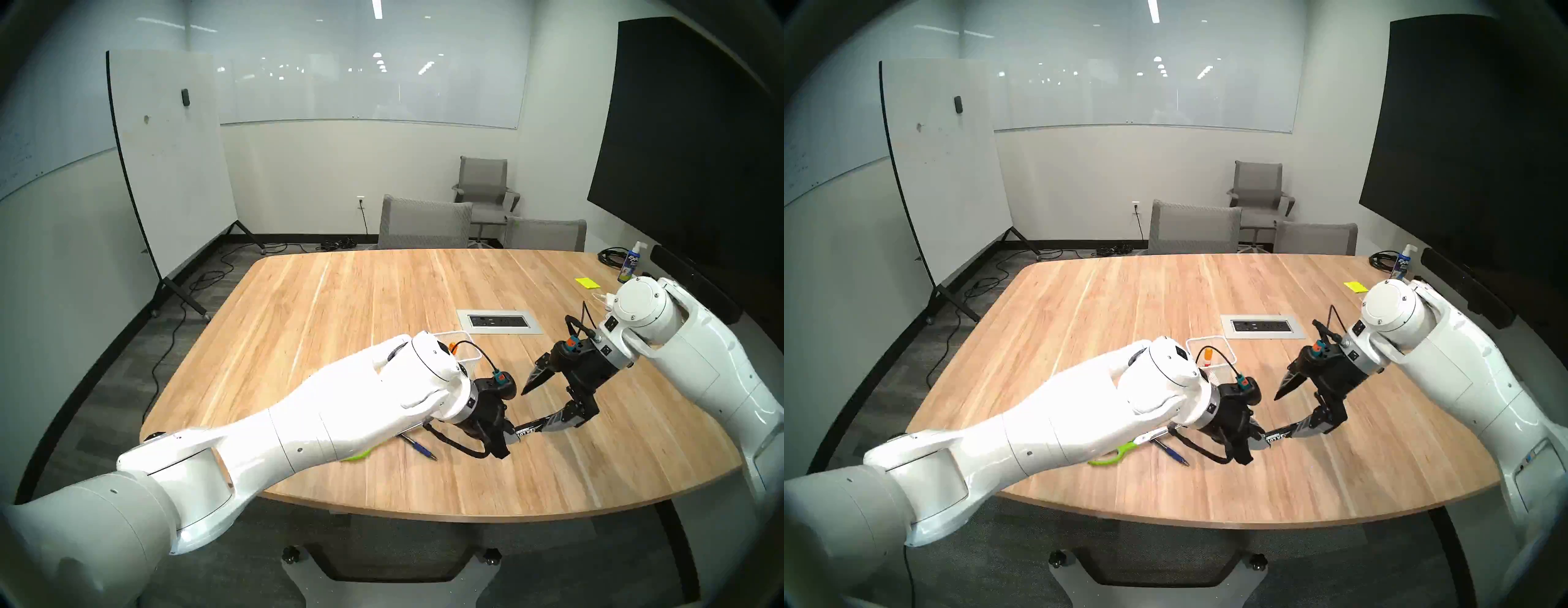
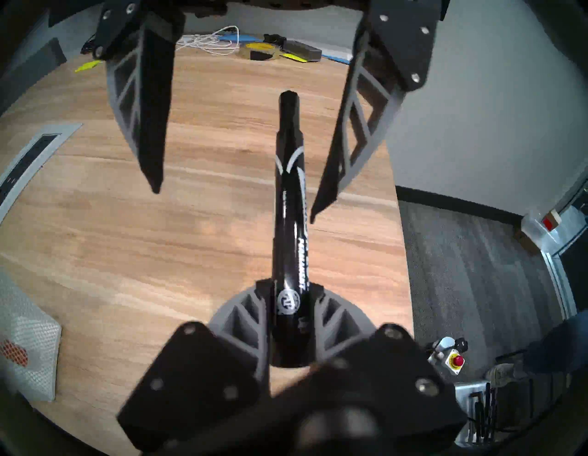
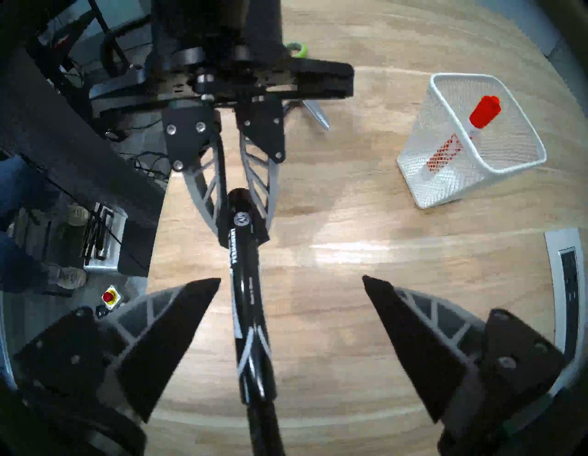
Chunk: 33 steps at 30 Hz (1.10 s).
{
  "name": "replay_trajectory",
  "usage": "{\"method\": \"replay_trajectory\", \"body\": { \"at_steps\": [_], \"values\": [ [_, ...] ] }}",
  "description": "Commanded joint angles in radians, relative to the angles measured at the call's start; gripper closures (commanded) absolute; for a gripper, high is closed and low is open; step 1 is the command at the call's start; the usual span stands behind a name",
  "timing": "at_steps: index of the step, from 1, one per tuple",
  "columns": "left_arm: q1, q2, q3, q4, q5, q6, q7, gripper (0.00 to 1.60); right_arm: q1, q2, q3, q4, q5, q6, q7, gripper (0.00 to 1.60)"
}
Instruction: Place the pen, the marker, and the scissors into the pen holder
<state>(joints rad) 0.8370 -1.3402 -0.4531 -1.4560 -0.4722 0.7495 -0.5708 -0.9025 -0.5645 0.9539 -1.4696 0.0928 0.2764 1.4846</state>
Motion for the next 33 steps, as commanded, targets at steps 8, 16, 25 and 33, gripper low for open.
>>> {"method": "replay_trajectory", "body": {
  "at_steps": [8, 16, 25, 33],
  "values": [
    [0.058, 0.041, -0.046, -0.102, -0.006, -0.008, 0.079, 1.60, 0.118, -0.025, 0.021, 0.086, 0.051, 0.028, -0.001, 0.00],
    [0.122, 0.092, -0.079, -0.183, -0.013, -0.007, 0.153, 1.60, 0.153, -0.036, 0.006, 0.118, 0.052, 0.039, -0.001, 0.00],
    [0.207, 0.142, -0.125, -0.292, -0.020, -0.041, 0.254, 1.60, 0.183, -0.060, -0.005, 0.171, 0.043, 0.040, -0.001, 0.00],
    [0.232, 0.160, -0.143, -0.365, -0.018, -0.061, 0.308, 1.60, 0.204, -0.070, -0.006, 0.205, 0.044, 0.043, -0.001, 0.62]
  ]
}}
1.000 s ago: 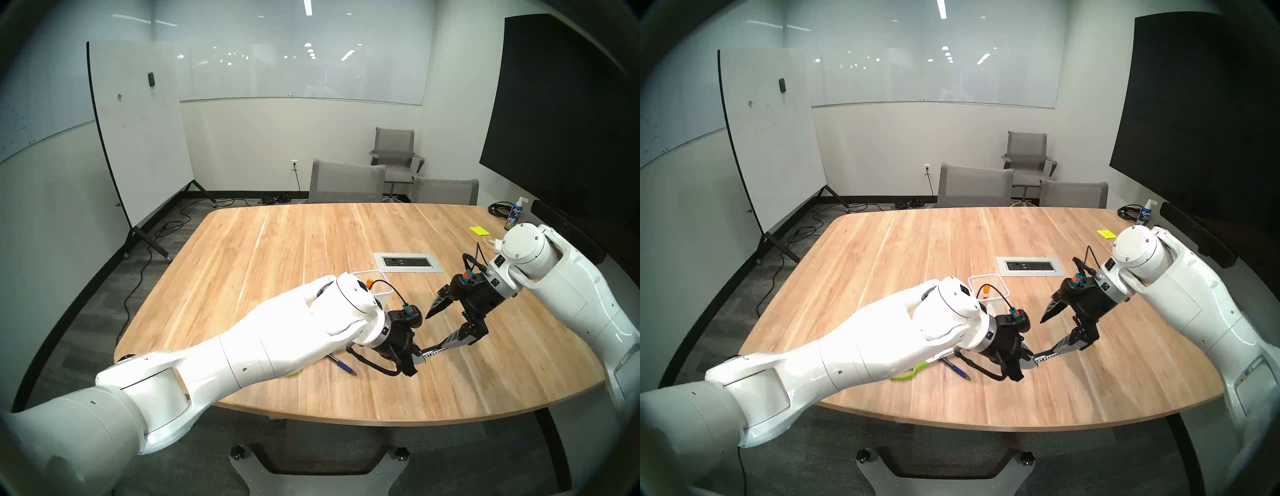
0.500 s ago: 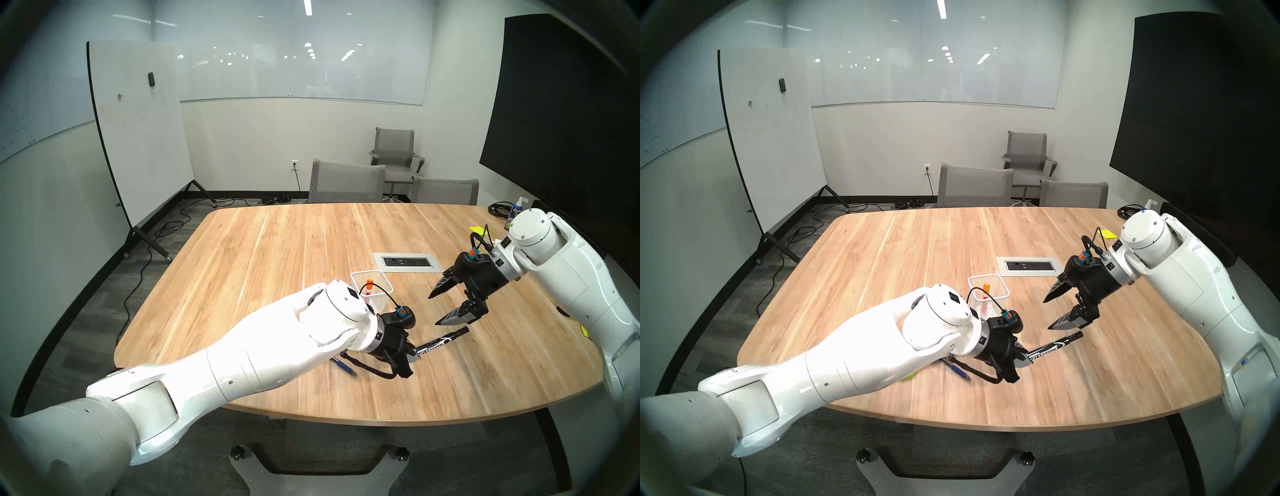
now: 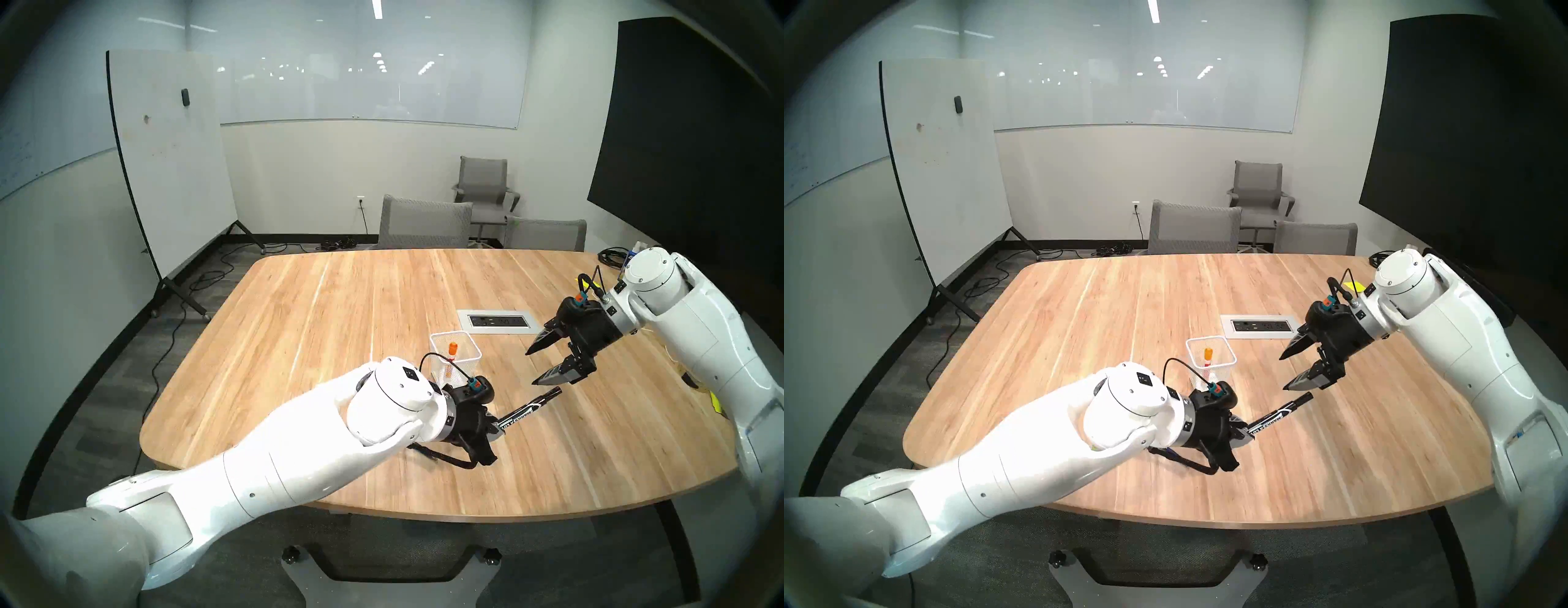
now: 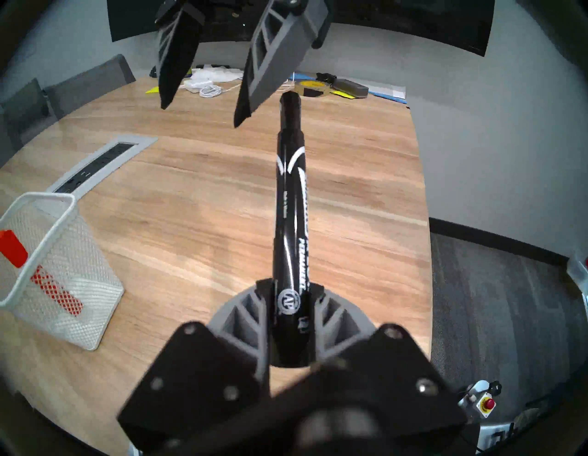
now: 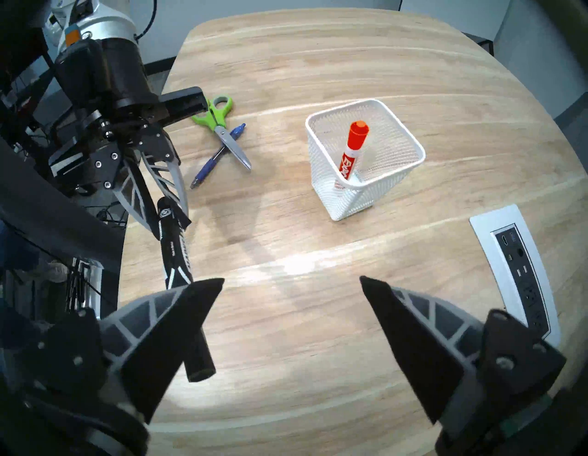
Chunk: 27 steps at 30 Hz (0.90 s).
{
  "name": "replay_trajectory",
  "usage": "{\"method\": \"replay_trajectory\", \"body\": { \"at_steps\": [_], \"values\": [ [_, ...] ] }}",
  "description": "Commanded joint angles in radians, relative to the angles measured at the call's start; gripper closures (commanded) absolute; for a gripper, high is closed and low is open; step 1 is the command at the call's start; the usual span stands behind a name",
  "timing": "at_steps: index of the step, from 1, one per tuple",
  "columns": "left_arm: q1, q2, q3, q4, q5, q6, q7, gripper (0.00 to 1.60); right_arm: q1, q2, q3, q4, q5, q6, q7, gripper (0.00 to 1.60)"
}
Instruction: Place the pen, the marker, and the scissors into the pen holder
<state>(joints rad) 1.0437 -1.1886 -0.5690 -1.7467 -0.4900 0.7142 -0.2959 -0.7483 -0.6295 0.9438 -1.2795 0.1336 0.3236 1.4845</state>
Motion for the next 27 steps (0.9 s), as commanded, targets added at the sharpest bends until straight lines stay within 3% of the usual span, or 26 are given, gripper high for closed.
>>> {"method": "replay_trajectory", "body": {
  "at_steps": [1, 8, 11, 17, 20, 25, 27],
  "values": [
    [0.030, 0.013, -0.029, -0.082, -0.001, -0.026, 0.037, 1.60, 0.053, -0.008, 0.004, 0.022, 0.003, -0.003, -0.001, 0.64],
    [0.075, 0.036, -0.032, -0.116, -0.010, -0.039, 0.068, 1.60, 0.088, -0.032, 0.000, 0.073, -0.001, 0.001, -0.001, 0.51],
    [0.093, 0.046, -0.037, -0.130, -0.013, -0.046, 0.084, 1.60, 0.098, -0.038, -0.003, 0.089, -0.002, 0.001, -0.001, 0.55],
    [0.121, 0.067, -0.050, -0.165, -0.015, -0.065, 0.116, 1.60, 0.110, -0.044, -0.012, 0.113, -0.001, -0.007, -0.001, 0.92],
    [0.138, 0.079, -0.057, -0.190, -0.014, -0.076, 0.136, 1.60, 0.113, -0.045, -0.015, 0.123, -0.002, -0.012, -0.001, 1.19],
    [0.178, 0.107, -0.080, -0.241, -0.016, -0.099, 0.179, 1.60, 0.117, -0.042, -0.021, 0.134, 0.002, -0.019, -0.001, 1.24],
    [0.189, 0.117, -0.087, -0.254, -0.016, -0.107, 0.194, 1.60, 0.117, -0.037, -0.026, 0.135, 0.009, -0.023, -0.001, 1.49]
  ]
}}
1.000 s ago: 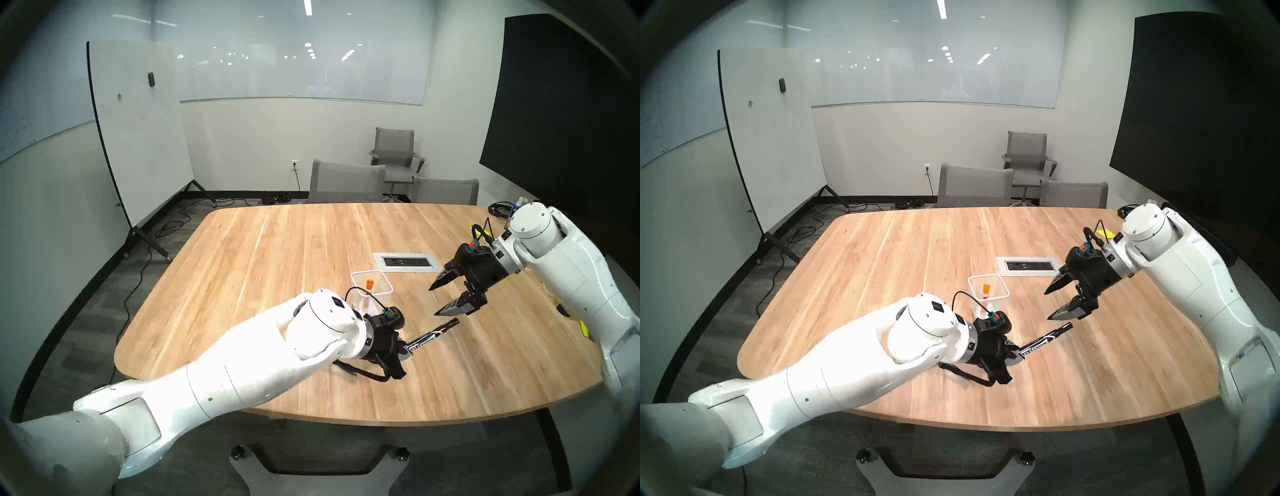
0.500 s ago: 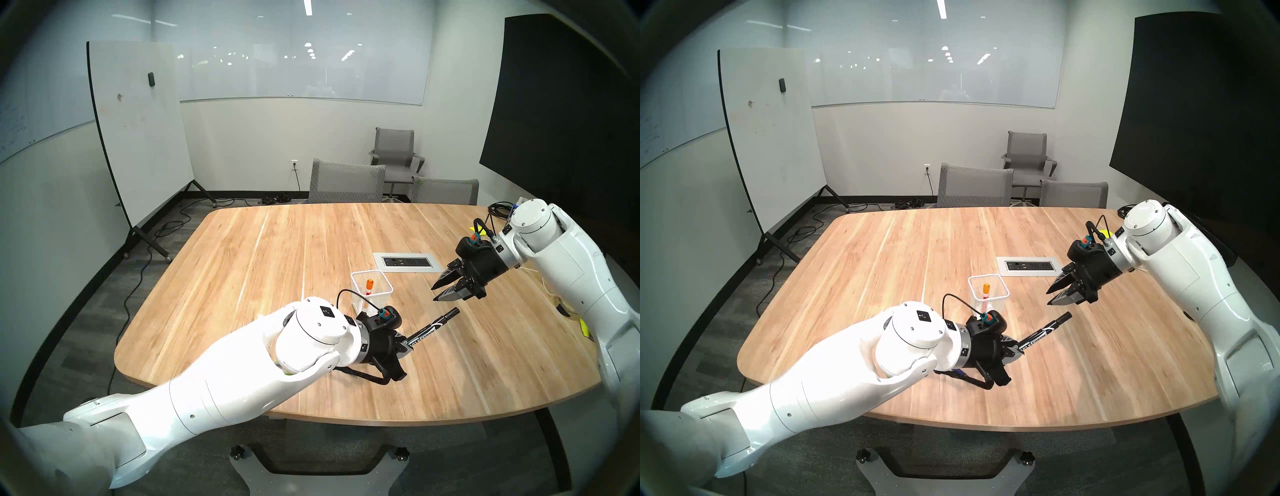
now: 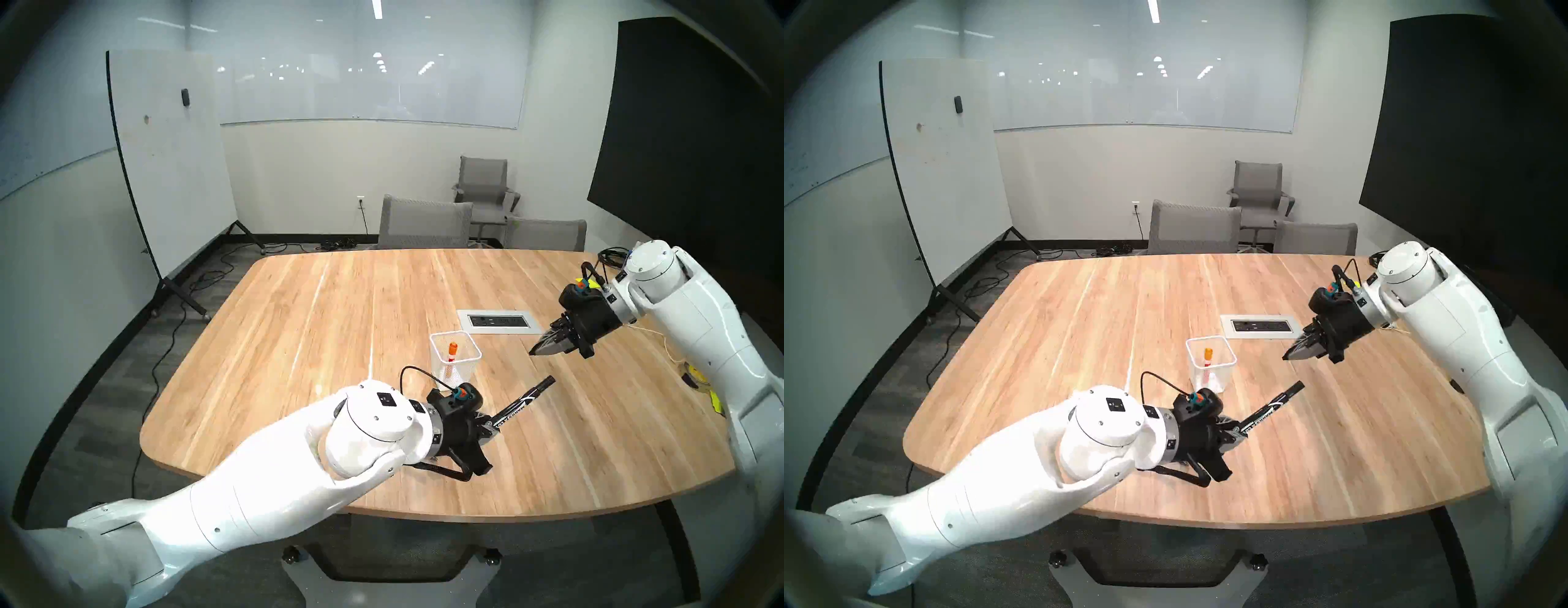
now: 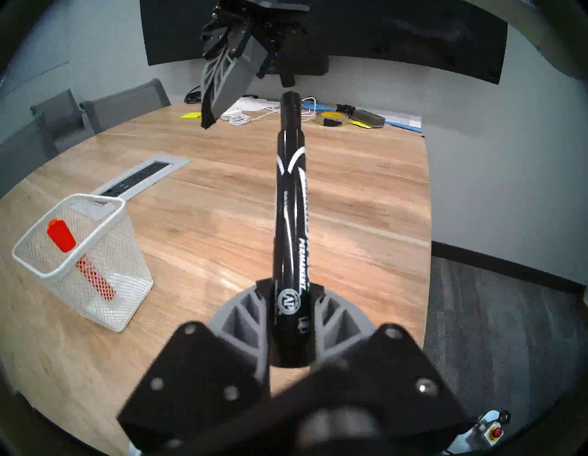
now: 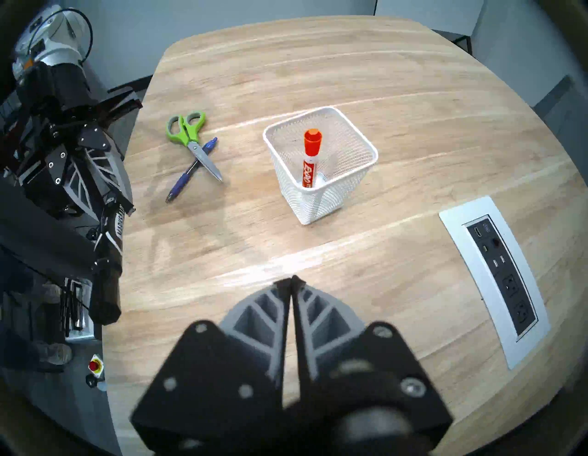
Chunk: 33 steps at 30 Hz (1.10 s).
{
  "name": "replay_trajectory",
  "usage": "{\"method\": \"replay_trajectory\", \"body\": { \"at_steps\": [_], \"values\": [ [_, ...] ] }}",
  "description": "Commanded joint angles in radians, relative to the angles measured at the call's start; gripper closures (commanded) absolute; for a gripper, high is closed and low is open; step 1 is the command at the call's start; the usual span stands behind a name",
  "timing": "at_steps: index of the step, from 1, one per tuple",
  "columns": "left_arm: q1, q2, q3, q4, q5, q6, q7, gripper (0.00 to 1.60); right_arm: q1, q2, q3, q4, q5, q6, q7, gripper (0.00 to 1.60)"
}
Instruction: Place the pen, the marker, and the scissors into the pen holder
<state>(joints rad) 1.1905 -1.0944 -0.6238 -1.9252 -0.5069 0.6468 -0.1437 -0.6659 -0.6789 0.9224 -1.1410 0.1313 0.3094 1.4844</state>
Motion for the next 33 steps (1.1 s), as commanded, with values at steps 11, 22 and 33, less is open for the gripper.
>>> {"method": "replay_trajectory", "body": {
  "at_steps": [11, 22, 33],
  "values": [
    [0.071, 0.032, -0.052, -0.083, -0.003, -0.079, 0.087, 1.60, 0.005, 0.078, -0.019, -0.067, 0.093, -0.020, -0.001, 1.60],
    [0.076, 0.001, -0.070, -0.046, -0.021, -0.130, 0.109, 1.60, -0.019, 0.126, -0.024, -0.117, 0.159, -0.022, -0.001, 1.60],
    [0.037, -0.054, -0.058, 0.007, -0.037, -0.150, 0.096, 1.60, -0.023, 0.124, -0.026, -0.119, 0.173, -0.013, -0.001, 1.60]
  ]
}}
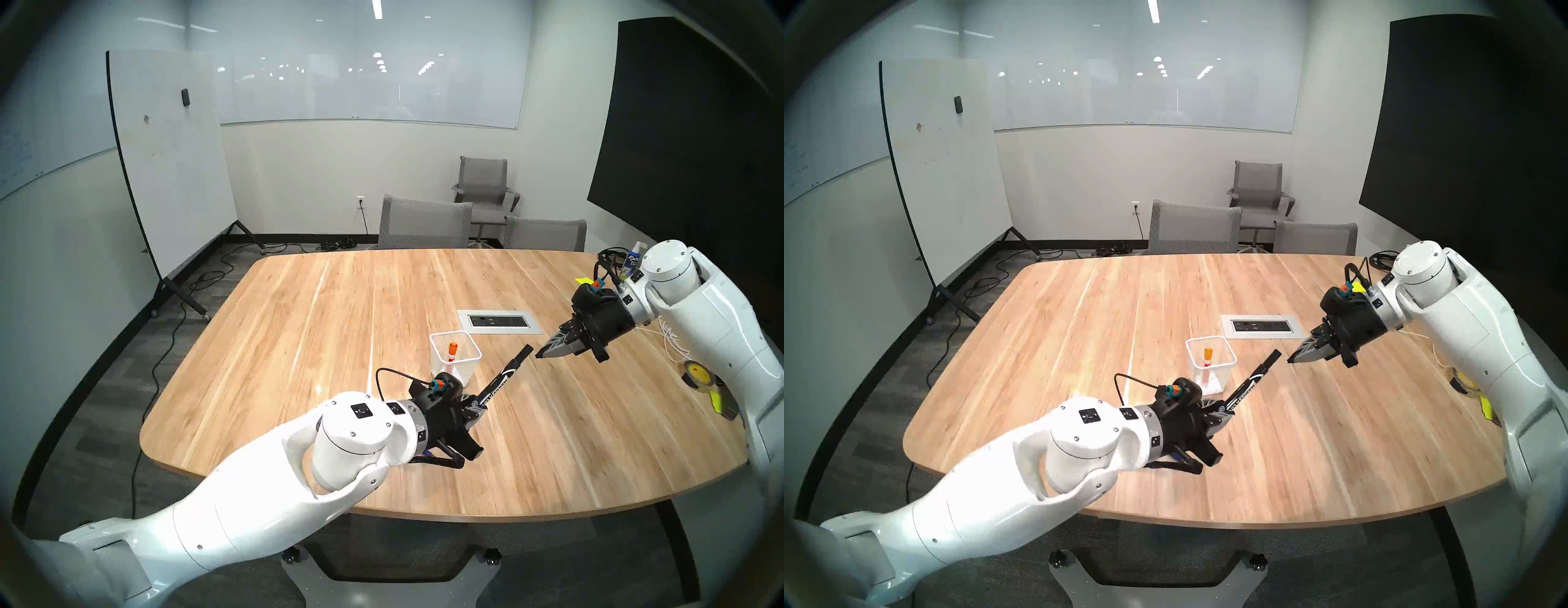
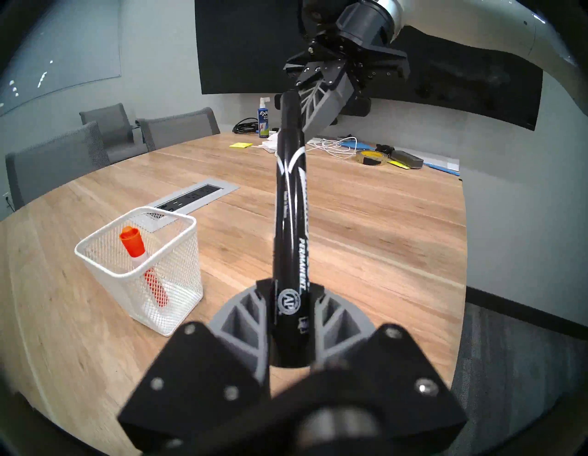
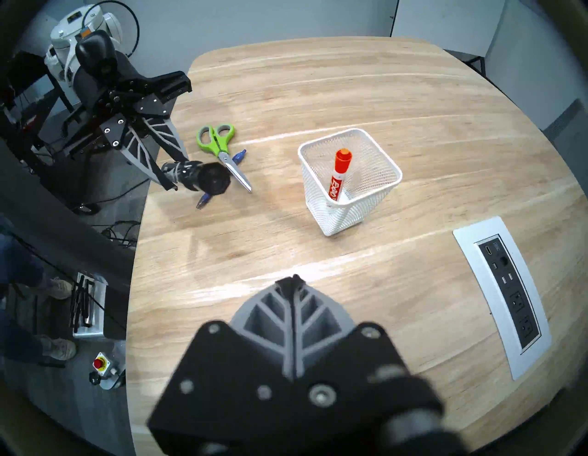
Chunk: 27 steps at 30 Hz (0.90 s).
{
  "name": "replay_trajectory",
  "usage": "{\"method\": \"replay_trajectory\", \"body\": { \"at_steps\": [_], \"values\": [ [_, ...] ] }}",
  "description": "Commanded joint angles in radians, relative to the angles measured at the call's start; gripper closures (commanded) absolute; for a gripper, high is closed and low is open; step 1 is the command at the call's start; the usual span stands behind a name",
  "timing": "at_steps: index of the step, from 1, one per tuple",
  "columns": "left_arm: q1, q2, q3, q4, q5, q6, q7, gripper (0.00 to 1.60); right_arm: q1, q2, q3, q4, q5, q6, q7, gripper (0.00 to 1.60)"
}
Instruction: Place the pen, the marker, and the scissors into the pen holder
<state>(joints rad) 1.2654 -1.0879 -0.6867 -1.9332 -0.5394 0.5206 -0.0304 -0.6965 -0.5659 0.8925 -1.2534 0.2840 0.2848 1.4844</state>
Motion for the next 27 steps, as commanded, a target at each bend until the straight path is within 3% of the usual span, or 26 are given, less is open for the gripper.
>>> {"method": "replay_trajectory", "body": {
  "at_steps": [1, 27],
  "values": [
    [-0.038, -0.061, 0.005, 0.015, -0.004, -0.024, -0.017, 1.60, 0.008, 0.011, 0.004, -0.007, 0.020, 0.012, -0.001, 1.60],
    [-0.140, -0.155, 0.037, 0.186, -0.017, -0.033, -0.099, 1.60, 0.010, -0.003, -0.001, -0.004, 0.031, 0.041, -0.001, 1.60]
  ]
}}
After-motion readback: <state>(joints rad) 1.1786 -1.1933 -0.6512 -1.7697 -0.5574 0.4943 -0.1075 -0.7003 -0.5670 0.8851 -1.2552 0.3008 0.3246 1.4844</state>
